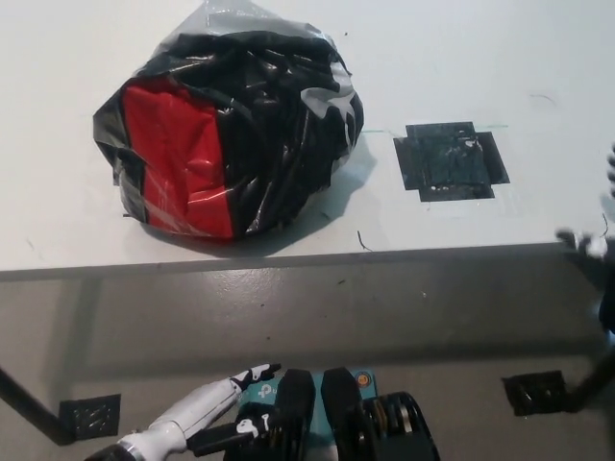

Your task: The robot uses its right hand to pick up a bag of coffee beans and puts it in the black plastic bag, then the robot grabs the top of the bag and lifts it.

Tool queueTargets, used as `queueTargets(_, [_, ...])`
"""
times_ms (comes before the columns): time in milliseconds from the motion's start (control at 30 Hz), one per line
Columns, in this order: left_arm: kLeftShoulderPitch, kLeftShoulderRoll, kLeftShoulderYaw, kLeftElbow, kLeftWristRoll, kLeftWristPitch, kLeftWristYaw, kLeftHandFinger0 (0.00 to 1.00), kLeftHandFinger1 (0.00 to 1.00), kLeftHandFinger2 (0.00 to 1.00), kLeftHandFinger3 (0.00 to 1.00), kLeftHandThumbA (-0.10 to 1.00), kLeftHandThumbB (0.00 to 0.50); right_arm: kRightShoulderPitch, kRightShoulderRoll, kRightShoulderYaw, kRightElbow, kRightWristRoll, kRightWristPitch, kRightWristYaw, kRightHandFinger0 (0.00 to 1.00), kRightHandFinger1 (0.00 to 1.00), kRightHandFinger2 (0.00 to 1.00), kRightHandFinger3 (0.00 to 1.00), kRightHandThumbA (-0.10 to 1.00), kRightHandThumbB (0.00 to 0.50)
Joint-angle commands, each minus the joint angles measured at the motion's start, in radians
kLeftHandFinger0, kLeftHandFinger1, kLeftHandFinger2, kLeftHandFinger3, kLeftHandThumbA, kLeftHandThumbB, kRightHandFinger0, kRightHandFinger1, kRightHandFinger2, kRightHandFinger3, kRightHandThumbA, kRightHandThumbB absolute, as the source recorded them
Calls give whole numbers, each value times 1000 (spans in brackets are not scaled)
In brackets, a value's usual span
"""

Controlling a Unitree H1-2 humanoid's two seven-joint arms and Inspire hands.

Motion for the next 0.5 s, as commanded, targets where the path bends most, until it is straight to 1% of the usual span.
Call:
queueTargets(0, [29, -3, 201, -39, -221, -104, 121, 1000, 1000, 1000, 1000, 928, 261, 415, -36, 34, -1035, 355, -337, -57, 1000, 1000, 1000, 1000, 1000, 486])
queueTargets(67, [49, -2, 203, -40, -217, -110, 124, 1000, 1000, 1000, 1000, 945, 253, 462, 10, 70, -1035, 322, -325, -44, 1000, 1000, 1000, 1000, 1000, 499])
queueTargets(100, [54, -3, 207, -36, -221, -116, 124, 1000, 1000, 1000, 1000, 952, 261, 489, 31, 93, -1035, 308, -307, -32, 1000, 1000, 1000, 1000, 1000, 490])
queueTargets(133, [58, -5, 214, -27, -231, -126, 122, 1000, 1000, 1000, 1000, 947, 253, 517, 52, 111, -1035, 303, -275, -19, 1000, 1000, 1000, 1000, 1000, 471])
queueTargets(167, [62, -6, 217, -23, -236, -132, 121, 1000, 1000, 1000, 1000, 944, 252, 531, 63, 118, -1035, 301, -260, -13, 1000, 1000, 1000, 1000, 1000, 468])
queueTargets(200, [72, -9, 221, -19, -240, -143, 123, 1000, 1000, 1000, 1000, 941, 251, 553, 85, 133, -1018, 298, -258, -5, 1000, 1000, 1000, 1000, 1000, 465])
queueTargets(233, [75, -11, 224, -18, -244, -150, 124, 1000, 1000, 1000, 1000, 939, 260, 561, 105, 148, -984, 307, -277, 2, 1000, 1000, 1000, 1000, 1000, 446])
queueTargets(267, [89, -16, 230, -17, -252, -163, 128, 1000, 1000, 1000, 1000, 934, 253, 583, 132, 172, -928, 305, -304, 15, 1000, 1000, 1000, 1000, 1000, 452])
queueTargets(300, [108, -26, 237, -19, -261, -180, 135, 1000, 1000, 1000, 1000, 934, 256, 619, 148, 190, -852, 282, -307, 37, 1000, 1000, 1000, 1000, 1000, 483])
queueTargets(367, [128, -39, 249, -22, -271, -190, 140, 1000, 1000, 1000, 1000, 944, 267, 642, 156, 198, -789, 252, -310, 45, 1000, 1000, 1000, 1000, 1000, 497])
queueTargets(400, [139, -46, 258, -25, -280, -194, 141, 1000, 1000, 1000, 1000, 946, 269, 646, 158, 201, -751, 231, -316, 46, 1000, 1000, 1000, 1000, 1000, 486])
queueTargets(433, [152, -54, 268, -27, -288, -197, 144, 1000, 1000, 1000, 1000, 960, 279, 649, 159, 205, -726, 216, -318, 46, 1000, 1000, 1000, 1000, 1000, 341])
queueTargets(467, [160, -59, 277, -28, -293, -200, 145, 1000, 1000, 1000, 1000, 964, 280, 640, 156, 207, -683, 205, -330, 48, 1000, 1000, 1000, 1000, 1000, 397])
